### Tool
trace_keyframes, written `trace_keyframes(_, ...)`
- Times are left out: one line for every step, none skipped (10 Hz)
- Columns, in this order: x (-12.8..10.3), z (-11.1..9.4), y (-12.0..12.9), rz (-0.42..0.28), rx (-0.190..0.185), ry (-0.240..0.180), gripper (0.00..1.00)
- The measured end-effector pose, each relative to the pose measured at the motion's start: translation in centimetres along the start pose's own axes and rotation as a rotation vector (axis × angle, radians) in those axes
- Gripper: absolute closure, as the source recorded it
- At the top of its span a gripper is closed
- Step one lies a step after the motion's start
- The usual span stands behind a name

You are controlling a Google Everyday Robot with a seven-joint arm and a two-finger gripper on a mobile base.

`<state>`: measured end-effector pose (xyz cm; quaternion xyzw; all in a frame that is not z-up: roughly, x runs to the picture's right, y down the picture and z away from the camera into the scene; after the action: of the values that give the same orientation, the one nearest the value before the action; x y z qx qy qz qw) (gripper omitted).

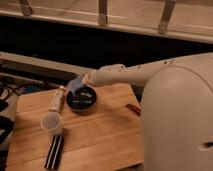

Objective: Place the white sponge in the ceramic bowl

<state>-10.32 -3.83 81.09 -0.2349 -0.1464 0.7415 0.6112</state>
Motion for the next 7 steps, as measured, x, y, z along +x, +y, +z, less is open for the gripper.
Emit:
trace_keyframes(0.0,-0.1,-0.2,0.003,0.001,-0.002,0.95)
trace_keyframes(0.1,-0.2,-0.5,0.005,0.002,-0.001,0.86)
trace_keyframes(0.4,-0.3,-0.8,0.002,0.002,0.002,0.80)
trace_keyframes(0.5,-0.1,-0.8,-0.001,0.003,0.001,0.80)
trace_keyframes(0.6,0.3,-0.3,-0.005,0.001,0.003,0.80)
trace_keyframes(0.7,0.8,0.3,-0.010,-0.001,0.005,0.78)
trace_keyframes(0.7,0.8,0.2,-0.009,0.000,0.005,0.69)
